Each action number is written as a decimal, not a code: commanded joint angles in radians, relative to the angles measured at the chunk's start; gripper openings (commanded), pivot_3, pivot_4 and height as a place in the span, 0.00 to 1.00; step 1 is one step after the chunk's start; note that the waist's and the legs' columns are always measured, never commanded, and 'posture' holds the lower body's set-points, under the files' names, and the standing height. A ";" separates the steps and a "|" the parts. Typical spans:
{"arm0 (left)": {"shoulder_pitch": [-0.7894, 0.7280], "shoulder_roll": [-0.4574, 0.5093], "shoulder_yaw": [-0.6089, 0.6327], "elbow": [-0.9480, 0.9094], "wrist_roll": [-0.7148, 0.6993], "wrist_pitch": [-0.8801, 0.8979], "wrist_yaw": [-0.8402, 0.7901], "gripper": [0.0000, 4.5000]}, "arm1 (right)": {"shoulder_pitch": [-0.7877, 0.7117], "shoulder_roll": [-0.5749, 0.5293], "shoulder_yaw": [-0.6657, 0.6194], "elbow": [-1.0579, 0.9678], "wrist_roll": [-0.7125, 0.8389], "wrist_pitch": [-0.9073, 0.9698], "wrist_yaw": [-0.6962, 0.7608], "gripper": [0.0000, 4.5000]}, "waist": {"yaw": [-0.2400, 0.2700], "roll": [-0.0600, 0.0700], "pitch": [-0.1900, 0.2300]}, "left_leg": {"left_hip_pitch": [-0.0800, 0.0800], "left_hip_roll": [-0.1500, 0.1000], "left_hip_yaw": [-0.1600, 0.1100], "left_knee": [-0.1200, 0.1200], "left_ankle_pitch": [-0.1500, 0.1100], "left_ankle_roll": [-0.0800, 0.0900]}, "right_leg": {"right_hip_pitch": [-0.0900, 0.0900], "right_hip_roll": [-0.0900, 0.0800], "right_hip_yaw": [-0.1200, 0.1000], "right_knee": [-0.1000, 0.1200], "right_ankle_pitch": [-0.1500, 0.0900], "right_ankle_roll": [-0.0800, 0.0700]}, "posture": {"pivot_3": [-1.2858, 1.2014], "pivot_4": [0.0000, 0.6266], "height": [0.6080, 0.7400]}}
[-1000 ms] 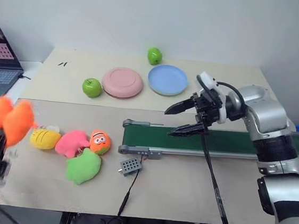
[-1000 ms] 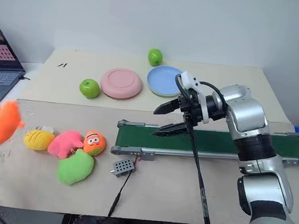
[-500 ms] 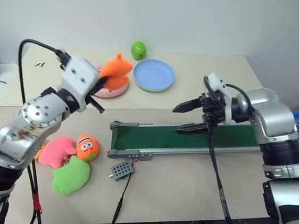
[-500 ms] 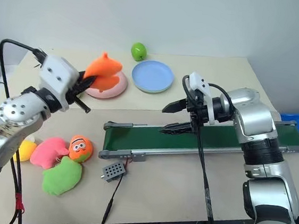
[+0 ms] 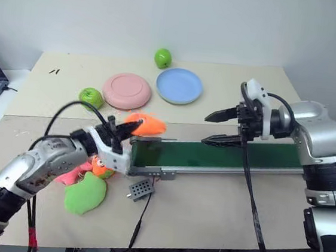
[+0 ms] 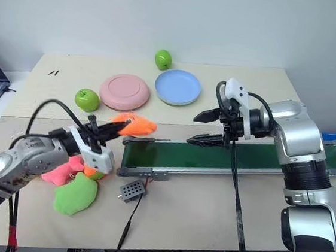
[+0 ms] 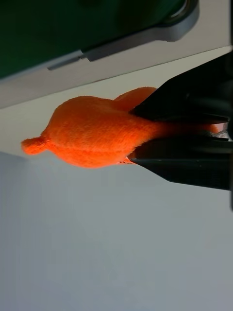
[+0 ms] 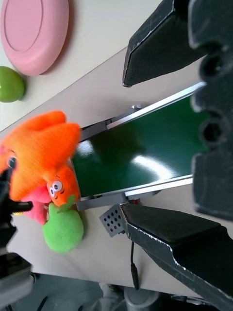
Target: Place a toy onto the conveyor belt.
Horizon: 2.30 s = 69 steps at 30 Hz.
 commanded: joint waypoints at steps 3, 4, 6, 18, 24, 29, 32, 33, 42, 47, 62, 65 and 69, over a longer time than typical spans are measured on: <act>0.008 -0.051 -0.009 0.066 0.089 -0.119 0.044 0.02 | 0.021 -0.030 -0.067 -0.078 0.026 0.026 -0.036 1.00 | 0.001 0.000 0.000 | 0.000 0.000 0.000 0.001 0.000 0.000 | 0.000 0.000 0.000 0.001 0.000 0.000 | 0.52 0.24 1.00; 0.008 -0.059 -0.008 0.073 0.093 -0.132 0.040 0.02 | 0.025 -0.031 -0.071 -0.087 0.028 0.030 -0.042 1.00 | 0.001 0.000 0.000 | 0.000 0.000 0.000 0.001 0.000 0.000 | 0.000 0.000 0.000 0.001 0.000 0.000 | 0.52 0.24 1.00; -0.016 -0.071 -0.020 0.115 0.104 -0.170 0.031 0.02 | 0.039 -0.031 -0.087 -0.116 0.039 0.048 -0.065 1.00 | 0.000 0.000 0.000 | 0.000 0.000 0.000 0.001 0.000 0.000 | 0.000 0.000 0.000 0.001 0.000 0.000 | 0.52 0.24 1.00; -0.141 -0.110 -0.042 0.245 0.014 -0.250 -0.130 0.57 | 0.107 -0.073 -0.131 -0.206 0.078 0.104 -0.115 1.00 | -0.001 0.000 0.000 | 0.000 0.000 0.001 0.003 0.000 0.001 | 0.000 0.000 0.000 0.001 0.001 0.001 | 0.52 0.24 1.00; -0.103 -0.111 -0.064 0.129 -0.480 -0.012 -0.513 0.99 | 0.109 -0.077 -0.123 -0.196 0.080 0.094 -0.121 1.00 | -0.003 0.000 0.000 | 0.000 0.000 0.001 0.003 -0.001 0.001 | 0.000 0.000 0.000 0.001 0.001 0.001 | 0.52 0.24 1.00; -0.070 -0.084 -0.004 -0.040 -0.759 0.350 -0.705 0.99 | 0.091 -0.070 -0.105 -0.167 0.067 0.072 -0.113 1.00 | -0.004 0.000 0.000 | -0.001 0.001 0.001 0.006 -0.002 0.003 | 0.000 -0.001 0.000 0.002 0.001 0.002 | 0.52 0.24 1.00; -0.090 -0.086 0.059 -0.110 -0.870 0.574 -0.712 0.99 | 0.085 -0.070 -0.101 -0.156 0.066 0.064 -0.107 1.00 | -0.004 0.000 0.000 | -0.001 0.001 0.001 0.006 -0.002 0.003 | 0.001 0.000 0.000 0.002 0.001 0.002 | 0.52 0.24 1.00; -0.113 -0.089 0.097 -0.128 -0.947 0.692 -0.701 0.99 | 0.083 -0.071 -0.101 -0.152 0.066 0.063 -0.104 1.00 | -0.004 0.000 0.000 | -0.001 0.001 0.001 0.006 -0.002 0.003 | 0.000 0.000 0.000 0.002 0.001 0.002 | 0.52 0.24 1.00; -0.216 -0.093 0.298 -0.096 -1.116 1.035 -0.655 0.99 | 0.085 -0.090 -0.102 -0.137 0.057 0.057 -0.078 1.00 | -0.009 0.000 0.000 | 0.000 0.000 0.001 0.007 -0.002 0.003 | 0.001 0.000 0.000 0.002 0.001 0.002 | 0.52 0.24 1.00; -0.273 -0.113 0.400 -0.091 -1.278 1.223 -0.641 0.99 | 0.094 -0.119 -0.109 -0.145 0.062 0.064 -0.055 1.00 | -0.006 0.000 0.000 | -0.001 0.000 0.001 0.008 -0.002 0.003 | 0.001 0.000 0.000 0.002 0.001 0.002 | 0.52 0.24 1.00; -0.258 -0.058 0.426 -0.194 -1.370 1.344 -0.713 0.99 | 0.137 -0.212 -0.161 -0.212 0.119 0.105 -0.029 1.00 | -0.004 0.000 0.000 | -0.001 0.001 0.002 0.009 -0.002 0.003 | 0.002 0.000 0.001 0.002 0.001 0.002 | 0.52 0.24 1.00; -0.284 -0.056 0.355 -0.200 -1.287 1.286 -0.735 0.99 | 0.131 -0.212 -0.173 -0.214 0.128 0.110 -0.035 1.00 | -0.002 0.000 0.000 | -0.001 0.001 0.002 0.009 -0.002 0.003 | 0.002 0.000 0.001 0.002 0.001 0.002 | 0.52 0.24 1.00; -0.339 -0.080 0.334 -0.180 -1.277 1.282 -0.746 0.99 | 0.120 -0.206 -0.183 -0.206 0.143 0.110 -0.044 1.00 | -0.001 0.000 0.000 | -0.001 0.001 0.002 0.009 -0.002 0.003 | 0.002 0.000 0.001 0.002 0.001 0.002 | 0.52 0.24 1.00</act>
